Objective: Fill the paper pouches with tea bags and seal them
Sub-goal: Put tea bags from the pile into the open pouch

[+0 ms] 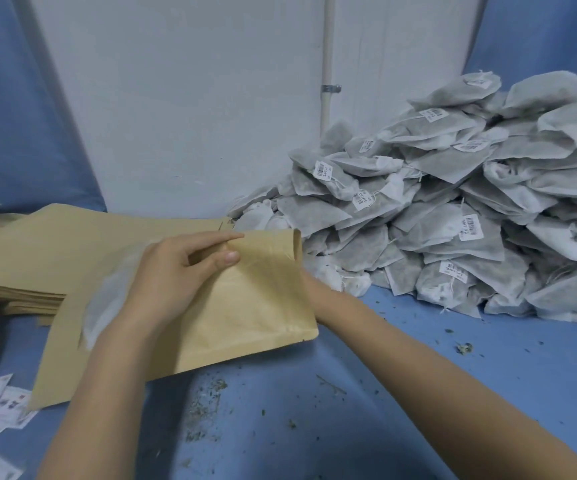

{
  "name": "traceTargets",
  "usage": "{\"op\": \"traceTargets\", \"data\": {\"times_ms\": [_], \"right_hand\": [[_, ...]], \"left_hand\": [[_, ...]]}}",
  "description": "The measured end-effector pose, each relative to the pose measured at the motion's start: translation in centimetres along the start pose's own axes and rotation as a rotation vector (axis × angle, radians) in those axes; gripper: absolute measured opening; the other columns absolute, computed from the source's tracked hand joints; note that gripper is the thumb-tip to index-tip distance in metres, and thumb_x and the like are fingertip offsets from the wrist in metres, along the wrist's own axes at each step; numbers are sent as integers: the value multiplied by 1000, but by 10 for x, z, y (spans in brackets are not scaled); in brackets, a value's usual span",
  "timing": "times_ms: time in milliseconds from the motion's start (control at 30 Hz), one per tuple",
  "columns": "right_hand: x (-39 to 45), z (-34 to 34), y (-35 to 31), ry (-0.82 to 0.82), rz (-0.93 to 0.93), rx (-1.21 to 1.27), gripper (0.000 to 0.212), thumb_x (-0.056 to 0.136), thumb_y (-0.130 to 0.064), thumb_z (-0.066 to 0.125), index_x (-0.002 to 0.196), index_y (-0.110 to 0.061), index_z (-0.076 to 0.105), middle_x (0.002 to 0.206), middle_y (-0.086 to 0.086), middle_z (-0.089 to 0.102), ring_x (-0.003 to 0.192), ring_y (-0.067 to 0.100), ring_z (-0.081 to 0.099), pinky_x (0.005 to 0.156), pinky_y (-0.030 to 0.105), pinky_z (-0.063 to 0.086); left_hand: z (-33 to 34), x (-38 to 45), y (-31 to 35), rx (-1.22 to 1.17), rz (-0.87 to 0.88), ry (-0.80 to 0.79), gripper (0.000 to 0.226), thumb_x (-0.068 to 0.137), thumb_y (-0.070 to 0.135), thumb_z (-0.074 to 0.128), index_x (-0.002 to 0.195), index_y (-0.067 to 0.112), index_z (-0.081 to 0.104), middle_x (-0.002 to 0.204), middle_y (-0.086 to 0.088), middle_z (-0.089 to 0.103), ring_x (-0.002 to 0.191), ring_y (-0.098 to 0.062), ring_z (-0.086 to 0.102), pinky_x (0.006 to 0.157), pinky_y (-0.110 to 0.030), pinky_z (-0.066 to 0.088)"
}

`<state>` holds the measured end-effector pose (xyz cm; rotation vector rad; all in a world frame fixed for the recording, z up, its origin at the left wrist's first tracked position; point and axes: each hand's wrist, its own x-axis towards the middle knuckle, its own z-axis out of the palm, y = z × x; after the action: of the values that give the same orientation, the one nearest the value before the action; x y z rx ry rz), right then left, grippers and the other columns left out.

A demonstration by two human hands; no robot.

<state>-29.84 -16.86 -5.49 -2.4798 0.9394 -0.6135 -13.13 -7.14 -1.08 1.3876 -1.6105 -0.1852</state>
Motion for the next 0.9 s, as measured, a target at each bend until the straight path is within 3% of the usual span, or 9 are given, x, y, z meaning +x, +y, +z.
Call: {"op": "traceTargets", "data": {"times_ms": [133, 233, 333, 433, 533, 667, 733, 833, 900], "right_hand": [[-20, -20, 21, 415, 81, 2, 16, 80, -6, 56, 77, -16, 68, 78, -12, 56, 74, 10, 54, 69, 19, 39], [-27, -18, 50, 199, 330, -290, 38, 84, -38, 57, 119, -25, 56, 120, 0, 54, 113, 23, 47, 92, 33, 42], [-26, -10, 58, 106, 336, -390, 72, 79, -66, 53, 138, -27, 38, 134, 3, 47, 122, 26, 36, 101, 37, 33], [-15, -6, 54, 154, 302, -446, 70, 78, -67, 53, 137, -32, 41, 132, 1, 45, 123, 25, 31, 102, 35, 26], [-9, -8, 52, 226, 284, -467, 41, 90, -51, 47, 123, -29, 59, 122, 3, 53, 118, 24, 37, 97, 30, 27], [-22, -23, 57, 465, 265, -190, 32, 98, -26, 45, 107, -6, 69, 116, 10, 59, 113, 26, 48, 91, 27, 34], [-36, -36, 58, 568, 306, -45, 36, 98, -24, 43, 90, 4, 65, 92, 11, 64, 97, 31, 60, 80, 31, 39], [-59, -56, 53, 566, 382, 396, 42, 97, -31, 45, 81, 4, 62, 74, 7, 64, 66, 21, 67, 69, 40, 54], [-72, -65, 44, 482, 373, 622, 36, 96, -30, 49, 85, -1, 67, 76, 6, 67, 60, 13, 64, 58, 30, 53]], "left_hand": [[-5, 0, -8, 4, -42, 39, 29, 79, 31, 72, 91, 56, 66, 95, 26, 68, 91, 18, 56, 81, -5, 38], [-6, 1, -11, 11, -49, 30, 28, 78, 33, 72, 91, 57, 66, 92, 28, 68, 90, 18, 56, 80, -5, 38], [-7, 1, -12, 17, -48, 31, 29, 78, 33, 72, 92, 58, 66, 90, 27, 68, 91, 14, 56, 82, -13, 38], [-10, 0, -14, 28, -46, 38, 29, 78, 33, 72, 92, 59, 65, 94, 29, 68, 95, 15, 55, 83, -12, 38], [-13, 0, -15, 34, -46, 46, 31, 78, 34, 71, 92, 60, 64, 92, 35, 66, 93, 20, 54, 80, -2, 36], [-14, 0, -17, 22, -55, 54, 33, 77, 36, 71, 93, 63, 62, 90, 41, 62, 90, 23, 53, 78, 0, 36], [-14, 0, -17, 17, -63, 60, 33, 78, 35, 71, 93, 63, 62, 90, 41, 62, 90, 22, 53, 80, -7, 37], [-12, 0, -13, 9, -66, 63, 33, 79, 32, 72, 89, 62, 64, 86, 40, 63, 88, 22, 54, 77, -1, 36], [-9, -5, -9, -5, -61, 54, 30, 78, 30, 72, 90, 57, 66, 79, 37, 64, 83, 20, 55, 74, 3, 35]]}}
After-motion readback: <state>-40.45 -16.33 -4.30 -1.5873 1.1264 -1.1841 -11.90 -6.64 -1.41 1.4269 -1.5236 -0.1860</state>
